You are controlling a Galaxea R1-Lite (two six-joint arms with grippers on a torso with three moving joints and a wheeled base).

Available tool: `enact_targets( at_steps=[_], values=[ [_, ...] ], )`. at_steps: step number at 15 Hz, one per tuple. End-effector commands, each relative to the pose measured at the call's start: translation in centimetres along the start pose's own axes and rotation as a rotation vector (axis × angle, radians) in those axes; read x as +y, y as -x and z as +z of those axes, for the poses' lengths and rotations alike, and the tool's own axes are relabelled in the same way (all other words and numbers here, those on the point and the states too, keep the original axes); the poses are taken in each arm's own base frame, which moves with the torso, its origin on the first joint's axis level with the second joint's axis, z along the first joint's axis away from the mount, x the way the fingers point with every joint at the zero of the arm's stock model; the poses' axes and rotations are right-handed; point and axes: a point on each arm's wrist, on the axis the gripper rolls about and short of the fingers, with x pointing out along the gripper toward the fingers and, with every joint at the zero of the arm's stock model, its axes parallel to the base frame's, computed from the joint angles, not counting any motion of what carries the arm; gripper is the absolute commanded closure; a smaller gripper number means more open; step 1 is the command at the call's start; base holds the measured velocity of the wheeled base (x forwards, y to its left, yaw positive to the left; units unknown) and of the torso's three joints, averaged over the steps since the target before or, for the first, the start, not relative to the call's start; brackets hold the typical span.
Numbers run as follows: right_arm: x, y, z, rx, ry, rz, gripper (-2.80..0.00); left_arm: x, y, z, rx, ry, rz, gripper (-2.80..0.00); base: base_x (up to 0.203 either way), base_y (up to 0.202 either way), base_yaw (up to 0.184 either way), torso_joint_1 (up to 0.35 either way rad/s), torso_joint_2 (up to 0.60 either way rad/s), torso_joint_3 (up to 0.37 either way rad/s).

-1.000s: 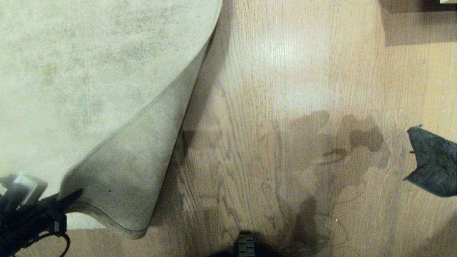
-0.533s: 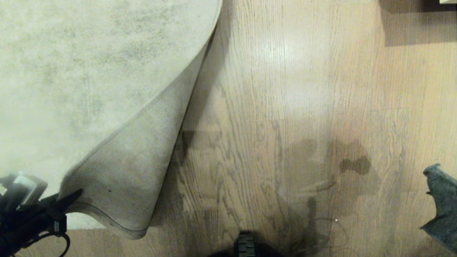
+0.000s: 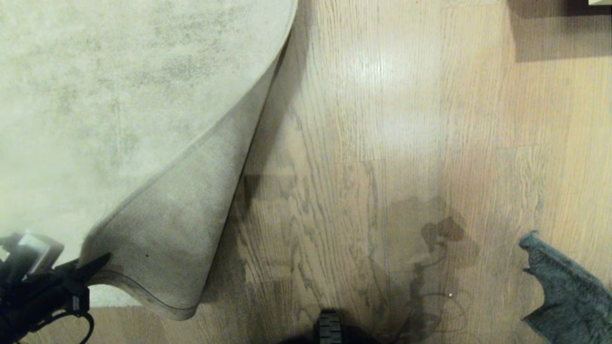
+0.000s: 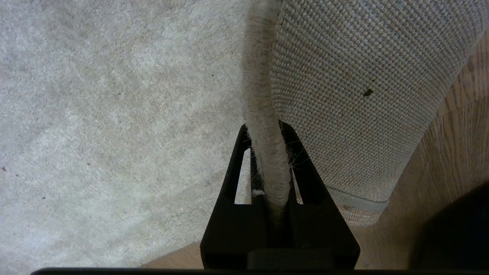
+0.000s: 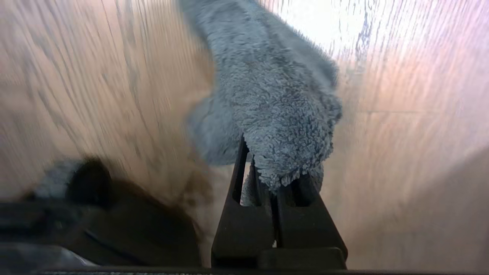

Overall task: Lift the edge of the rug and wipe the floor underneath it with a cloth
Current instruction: Lay down the carpet

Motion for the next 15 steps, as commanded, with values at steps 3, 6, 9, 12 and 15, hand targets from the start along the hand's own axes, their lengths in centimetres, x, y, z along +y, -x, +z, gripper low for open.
enact_targets(
  at_steps=[3,6,9,12,15],
  values=[
    [-0.07,-0.13,-0.09,-0.024,-0.105,-0.033,0.00,0.04,0.00,0.07,-0.007,-0.008,0.001,0.00,0.000,0.000,0.000,0.000,0.00,0.000],
    [-0.08,-0.13,-0.09,-0.025,-0.108,-0.035,0.00,0.04,0.00,0.07,-0.007,-0.008,0.001,0.00,0.000,0.000,0.000,0.000,0.00,0.000],
    [-0.08,-0.13,-0.09,-0.025,-0.108,-0.035,0.00,0.05,0.04,0.13,-0.009,-0.010,0.002,0.00,0.000,0.000,0.000,0.000,0.00,0.000],
    [-0.07,-0.13,-0.09,-0.025,-0.108,-0.033,0.00,0.08,0.18,0.33,-0.018,-0.018,0.009,0.00,0.000,0.000,0.000,0.000,0.00,0.000],
    [-0.08,-0.13,-0.09,-0.025,-0.108,-0.035,0.00,0.04,0.20,0.45,-0.022,-0.021,0.008,0.00,0.000,0.000,0.000,0.000,0.00,0.000]
  ],
)
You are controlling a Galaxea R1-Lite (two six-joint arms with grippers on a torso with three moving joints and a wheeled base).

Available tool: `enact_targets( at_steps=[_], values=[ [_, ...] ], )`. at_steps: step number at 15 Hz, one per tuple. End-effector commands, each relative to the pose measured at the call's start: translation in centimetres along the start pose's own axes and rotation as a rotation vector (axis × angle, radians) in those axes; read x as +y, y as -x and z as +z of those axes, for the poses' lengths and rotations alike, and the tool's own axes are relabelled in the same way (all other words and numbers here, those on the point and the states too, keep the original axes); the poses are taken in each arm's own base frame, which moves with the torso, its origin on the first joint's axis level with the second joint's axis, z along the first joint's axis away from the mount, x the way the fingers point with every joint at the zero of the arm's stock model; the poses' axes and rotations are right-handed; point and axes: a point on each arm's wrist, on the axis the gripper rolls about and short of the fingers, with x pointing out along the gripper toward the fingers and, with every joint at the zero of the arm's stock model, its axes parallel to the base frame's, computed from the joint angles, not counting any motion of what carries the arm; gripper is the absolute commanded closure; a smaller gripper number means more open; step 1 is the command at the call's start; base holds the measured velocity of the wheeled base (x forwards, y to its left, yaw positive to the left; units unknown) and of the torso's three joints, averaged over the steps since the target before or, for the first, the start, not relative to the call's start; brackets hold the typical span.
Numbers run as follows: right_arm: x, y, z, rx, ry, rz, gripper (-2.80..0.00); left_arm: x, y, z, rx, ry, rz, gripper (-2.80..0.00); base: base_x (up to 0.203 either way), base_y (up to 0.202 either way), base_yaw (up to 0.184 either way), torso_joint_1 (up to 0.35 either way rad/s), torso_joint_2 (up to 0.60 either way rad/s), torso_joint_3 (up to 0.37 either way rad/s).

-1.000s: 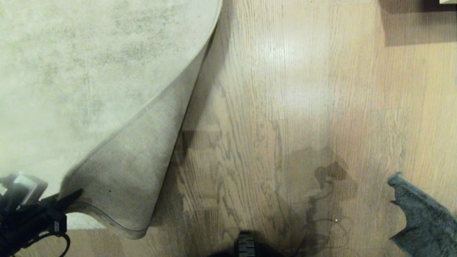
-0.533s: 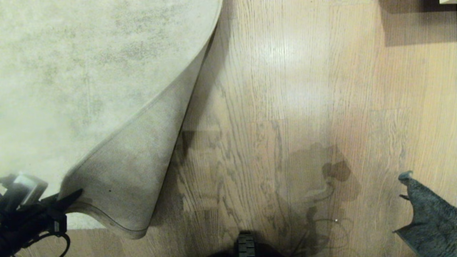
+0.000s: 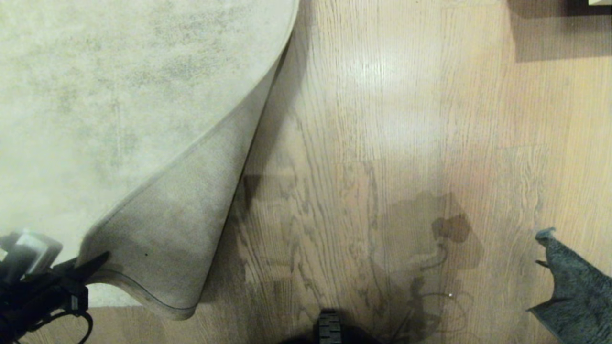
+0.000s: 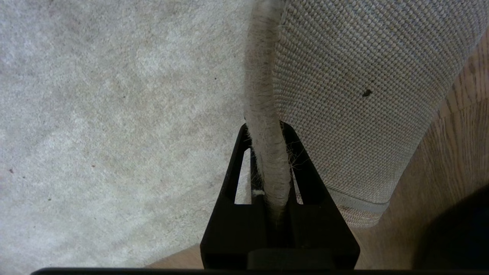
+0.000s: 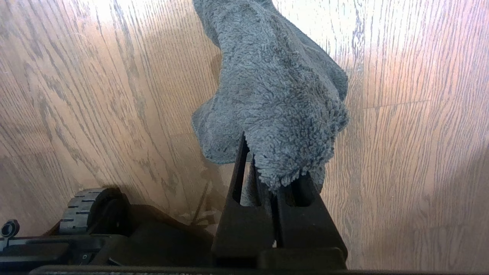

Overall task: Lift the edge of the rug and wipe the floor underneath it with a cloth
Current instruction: Lay down the carpet

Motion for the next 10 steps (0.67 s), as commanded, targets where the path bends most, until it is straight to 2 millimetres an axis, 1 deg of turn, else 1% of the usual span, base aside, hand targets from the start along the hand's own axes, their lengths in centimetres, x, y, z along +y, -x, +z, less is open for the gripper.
enact_targets(
  at_steps=[1,7,10],
  values=[
    [0.00,-0.03,0.01,0.003,0.000,0.000,0.00,0.02,0.03,0.18,-0.012,-0.012,0.001,0.00,0.000,0.000,0.000,0.000,0.00,0.000],
    [0.00,-0.03,0.01,0.003,0.000,0.000,0.00,0.19,0.10,-0.03,-0.004,0.002,0.010,0.00,0.000,0.000,0.000,0.000,0.00,0.000],
    [0.00,-0.03,0.01,0.003,0.000,0.000,0.00,0.04,0.07,0.19,-0.013,-0.009,0.002,0.00,0.000,0.000,0.000,0.000,0.00,0.000]
  ],
)
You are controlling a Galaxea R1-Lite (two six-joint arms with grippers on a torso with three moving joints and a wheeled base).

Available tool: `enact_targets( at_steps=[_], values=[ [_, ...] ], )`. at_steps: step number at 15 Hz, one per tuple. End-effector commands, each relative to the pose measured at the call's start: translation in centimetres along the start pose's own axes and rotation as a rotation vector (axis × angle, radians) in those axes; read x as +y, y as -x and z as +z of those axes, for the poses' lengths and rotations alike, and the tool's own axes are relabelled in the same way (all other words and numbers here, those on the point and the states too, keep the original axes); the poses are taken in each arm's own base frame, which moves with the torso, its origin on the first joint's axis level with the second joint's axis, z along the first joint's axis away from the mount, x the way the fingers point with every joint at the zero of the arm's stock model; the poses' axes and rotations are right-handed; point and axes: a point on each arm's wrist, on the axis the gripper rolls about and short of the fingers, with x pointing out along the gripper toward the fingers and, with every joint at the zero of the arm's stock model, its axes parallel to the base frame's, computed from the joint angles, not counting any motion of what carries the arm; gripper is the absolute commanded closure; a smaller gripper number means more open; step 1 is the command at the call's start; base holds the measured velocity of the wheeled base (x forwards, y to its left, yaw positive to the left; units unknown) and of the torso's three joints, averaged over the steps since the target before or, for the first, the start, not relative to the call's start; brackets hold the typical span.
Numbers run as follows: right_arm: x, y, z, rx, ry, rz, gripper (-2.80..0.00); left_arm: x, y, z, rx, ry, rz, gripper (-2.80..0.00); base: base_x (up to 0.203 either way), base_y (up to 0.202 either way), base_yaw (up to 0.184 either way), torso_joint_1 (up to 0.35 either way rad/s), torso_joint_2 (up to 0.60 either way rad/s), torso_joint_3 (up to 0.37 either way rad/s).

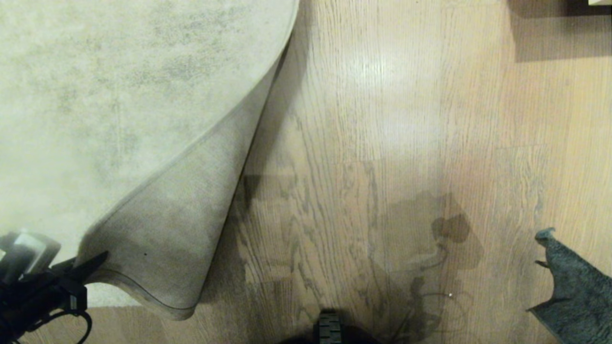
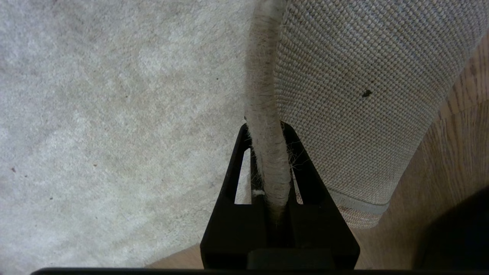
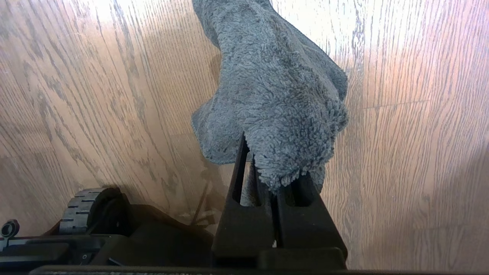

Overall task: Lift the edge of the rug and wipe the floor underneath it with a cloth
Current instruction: Lay down the carpet

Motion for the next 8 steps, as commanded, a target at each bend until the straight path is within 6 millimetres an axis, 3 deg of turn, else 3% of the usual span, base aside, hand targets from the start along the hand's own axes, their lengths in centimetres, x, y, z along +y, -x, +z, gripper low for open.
enact_targets(
  at_steps=[1,8],
  values=[
    [0.00,-0.03,0.01,0.003,0.000,0.000,0.00,0.00,0.02,0.19,-0.012,-0.013,0.000,0.00,0.000,0.000,0.000,0.000,0.00,0.000],
    [0.00,-0.03,0.01,0.003,0.000,0.000,0.00,0.12,0.51,0.79,-0.034,-0.023,0.020,0.00,0.000,0.000,0.000,0.000,0.00,0.000]
  ],
)
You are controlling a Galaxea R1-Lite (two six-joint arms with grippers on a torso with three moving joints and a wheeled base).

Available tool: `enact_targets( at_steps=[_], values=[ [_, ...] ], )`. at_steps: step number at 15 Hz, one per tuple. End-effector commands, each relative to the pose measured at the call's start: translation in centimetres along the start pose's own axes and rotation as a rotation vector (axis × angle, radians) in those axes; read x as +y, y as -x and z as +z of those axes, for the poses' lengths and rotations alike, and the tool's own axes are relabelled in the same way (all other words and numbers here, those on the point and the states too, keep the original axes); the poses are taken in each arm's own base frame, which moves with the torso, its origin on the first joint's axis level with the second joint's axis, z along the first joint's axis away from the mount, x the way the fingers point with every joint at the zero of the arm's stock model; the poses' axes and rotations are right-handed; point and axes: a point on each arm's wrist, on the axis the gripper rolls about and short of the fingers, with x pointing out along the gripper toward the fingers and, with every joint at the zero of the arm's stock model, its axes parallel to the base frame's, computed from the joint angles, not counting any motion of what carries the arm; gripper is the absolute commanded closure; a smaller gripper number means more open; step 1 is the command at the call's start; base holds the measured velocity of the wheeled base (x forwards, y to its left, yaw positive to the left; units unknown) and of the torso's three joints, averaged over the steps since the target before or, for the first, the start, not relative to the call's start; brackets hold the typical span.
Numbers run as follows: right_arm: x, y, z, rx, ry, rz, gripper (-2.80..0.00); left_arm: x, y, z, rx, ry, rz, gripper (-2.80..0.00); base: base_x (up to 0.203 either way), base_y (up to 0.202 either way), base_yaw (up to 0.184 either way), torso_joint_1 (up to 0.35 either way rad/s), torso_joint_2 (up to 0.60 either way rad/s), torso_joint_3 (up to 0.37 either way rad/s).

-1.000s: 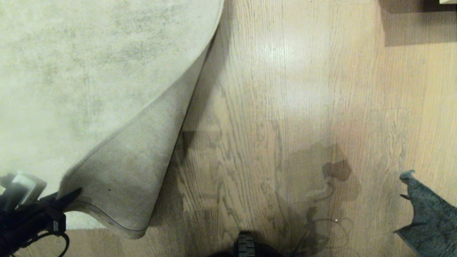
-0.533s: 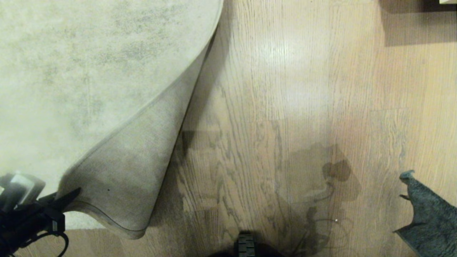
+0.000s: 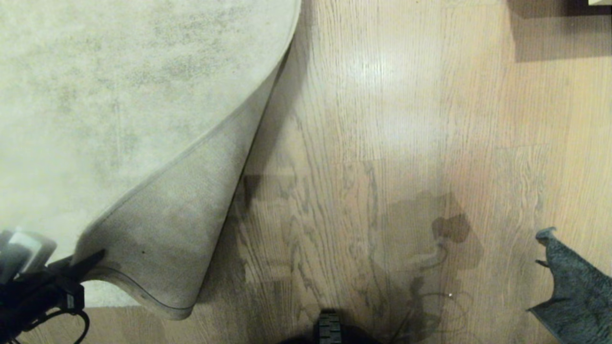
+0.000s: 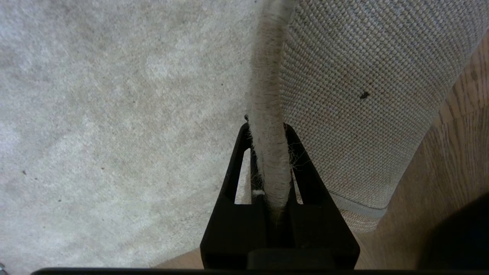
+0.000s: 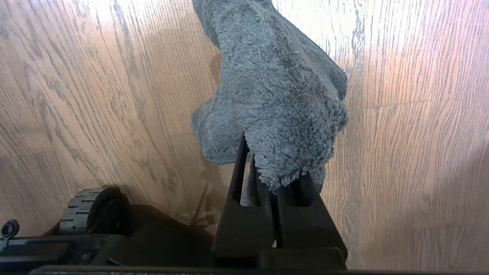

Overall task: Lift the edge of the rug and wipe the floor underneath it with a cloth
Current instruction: Lay down the carpet

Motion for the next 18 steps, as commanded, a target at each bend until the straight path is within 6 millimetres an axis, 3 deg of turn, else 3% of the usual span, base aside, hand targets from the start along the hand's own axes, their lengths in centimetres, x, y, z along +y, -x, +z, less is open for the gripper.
enact_targets(
  at_steps=[1,13,14,18],
  values=[
    [0.0,0.0,0.0,0.003,0.000,0.000,0.00,0.0,0.2,0.4,-0.020,-0.019,0.007,0.00,0.000,0.000,0.000,0.000,0.00,0.000],
    [0.0,0.0,0.0,0.003,0.000,0.000,0.00,0.0,0.4,0.8,-0.036,-0.010,0.013,0.00,0.000,0.000,0.000,0.000,0.00,0.000],
    [0.0,0.0,0.0,0.003,0.000,0.000,0.00,0.0,0.5,0.9,-0.040,-0.009,0.014,-2.80,0.000,0.000,0.000,0.000,0.00,0.000],
    [0.0,0.0,0.0,0.003,0.000,0.000,0.00,0.0,1.1,1.7,-0.072,0.019,0.030,-2.80,0.000,0.000,0.000,0.000,0.00,0.000]
  ],
)
